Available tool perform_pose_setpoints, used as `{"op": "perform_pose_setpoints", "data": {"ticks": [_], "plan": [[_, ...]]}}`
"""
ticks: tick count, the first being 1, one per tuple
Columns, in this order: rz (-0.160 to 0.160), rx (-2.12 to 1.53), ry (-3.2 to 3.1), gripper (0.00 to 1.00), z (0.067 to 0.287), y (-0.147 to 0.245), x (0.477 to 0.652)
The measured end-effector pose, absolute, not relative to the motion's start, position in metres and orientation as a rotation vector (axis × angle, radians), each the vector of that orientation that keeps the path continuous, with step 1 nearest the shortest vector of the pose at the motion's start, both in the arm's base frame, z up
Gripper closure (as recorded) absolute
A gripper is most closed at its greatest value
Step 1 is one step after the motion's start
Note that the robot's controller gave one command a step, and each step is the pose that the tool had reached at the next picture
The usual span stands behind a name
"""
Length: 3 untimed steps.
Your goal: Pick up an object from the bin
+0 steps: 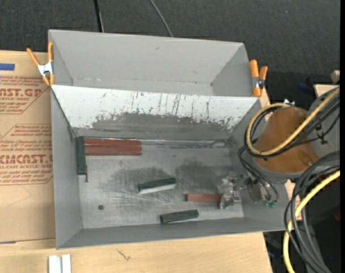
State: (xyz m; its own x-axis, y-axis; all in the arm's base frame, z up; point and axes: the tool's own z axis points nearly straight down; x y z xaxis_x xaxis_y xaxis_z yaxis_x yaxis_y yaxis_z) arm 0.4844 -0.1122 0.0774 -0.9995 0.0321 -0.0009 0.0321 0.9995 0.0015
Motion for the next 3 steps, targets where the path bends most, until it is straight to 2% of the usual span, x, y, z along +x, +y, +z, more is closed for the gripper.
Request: {"op": "perform_pose_setpoints", "data": {"ticks": [1, 3], "plan": [[0.003, 0.051, 3.145, 1.00, 0.090, -0.112, 0.483], [0.001, 0.050, 3.145, 1.00, 0.153, -0.111, 0.483]]}}
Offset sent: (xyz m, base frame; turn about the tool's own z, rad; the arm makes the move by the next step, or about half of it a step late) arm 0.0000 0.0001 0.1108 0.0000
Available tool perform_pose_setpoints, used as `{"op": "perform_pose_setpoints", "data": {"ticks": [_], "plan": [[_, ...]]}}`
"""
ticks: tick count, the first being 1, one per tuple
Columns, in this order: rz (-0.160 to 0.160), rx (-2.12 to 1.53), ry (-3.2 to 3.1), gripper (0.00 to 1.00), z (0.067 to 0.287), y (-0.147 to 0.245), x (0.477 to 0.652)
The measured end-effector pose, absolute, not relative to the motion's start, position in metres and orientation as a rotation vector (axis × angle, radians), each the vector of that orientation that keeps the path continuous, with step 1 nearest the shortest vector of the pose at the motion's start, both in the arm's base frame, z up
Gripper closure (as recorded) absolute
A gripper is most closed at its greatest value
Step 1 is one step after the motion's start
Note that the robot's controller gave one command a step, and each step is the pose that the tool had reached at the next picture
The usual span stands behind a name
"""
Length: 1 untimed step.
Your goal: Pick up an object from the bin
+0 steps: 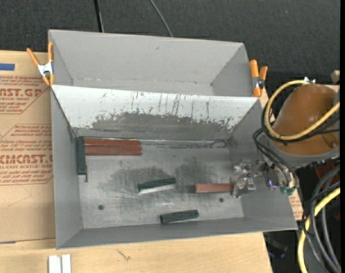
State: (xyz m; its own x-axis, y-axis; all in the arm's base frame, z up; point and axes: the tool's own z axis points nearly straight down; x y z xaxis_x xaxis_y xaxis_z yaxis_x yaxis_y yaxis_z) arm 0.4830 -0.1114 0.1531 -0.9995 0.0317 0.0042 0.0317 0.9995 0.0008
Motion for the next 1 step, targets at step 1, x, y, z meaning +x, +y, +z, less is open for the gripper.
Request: {"op": "perform_pose_setpoints", "data": {"ticks": [1], "plan": [[-0.001, -0.050, -3.139, 1.00, 0.1867, -0.1115, 0.4834]]}}
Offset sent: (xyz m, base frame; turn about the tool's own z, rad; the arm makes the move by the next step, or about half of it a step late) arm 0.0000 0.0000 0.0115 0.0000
